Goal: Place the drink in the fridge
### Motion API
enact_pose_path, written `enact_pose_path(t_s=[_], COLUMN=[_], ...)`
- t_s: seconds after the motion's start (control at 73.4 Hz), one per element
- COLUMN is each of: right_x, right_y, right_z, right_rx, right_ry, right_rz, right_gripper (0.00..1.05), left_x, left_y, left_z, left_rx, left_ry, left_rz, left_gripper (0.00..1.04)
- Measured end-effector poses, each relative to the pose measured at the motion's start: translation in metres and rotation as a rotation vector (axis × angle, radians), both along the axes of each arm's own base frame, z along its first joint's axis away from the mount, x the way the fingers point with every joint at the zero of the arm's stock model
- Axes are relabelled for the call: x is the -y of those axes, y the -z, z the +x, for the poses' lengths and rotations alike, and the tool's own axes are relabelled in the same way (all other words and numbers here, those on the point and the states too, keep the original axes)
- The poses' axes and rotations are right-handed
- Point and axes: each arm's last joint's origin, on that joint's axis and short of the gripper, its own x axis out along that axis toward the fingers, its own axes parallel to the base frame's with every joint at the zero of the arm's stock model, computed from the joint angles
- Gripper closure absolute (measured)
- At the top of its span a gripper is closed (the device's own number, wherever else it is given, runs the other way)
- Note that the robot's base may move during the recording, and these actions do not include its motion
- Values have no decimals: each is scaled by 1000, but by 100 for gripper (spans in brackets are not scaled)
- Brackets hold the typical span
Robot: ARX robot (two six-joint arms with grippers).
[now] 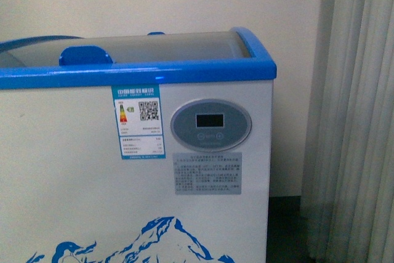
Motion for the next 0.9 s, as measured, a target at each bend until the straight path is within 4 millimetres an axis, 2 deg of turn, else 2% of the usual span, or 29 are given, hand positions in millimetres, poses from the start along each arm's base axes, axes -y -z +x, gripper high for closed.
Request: enact_pose_path(t_s=[0.626, 0.694, 0.79, 0.899], right_x=[0, 0, 0, 0], right_y=[0, 0, 0, 0], right_z=[0, 0, 0, 0], right_rx=[3, 3, 3, 3], right_ry=[0, 0, -2, 0], right_rz=[1, 1, 1, 2], right_gripper=[64, 64, 64, 64], left_x=[0, 1, 3, 4], left_y=[0, 1, 6, 1], left_z=[0, 1, 11, 33], left_rx=[-2, -130, -252, -223], left_ry=[3, 60, 75, 141], left_rz=[-5, -99, -206, -199], left_gripper=[8, 8, 8, 8])
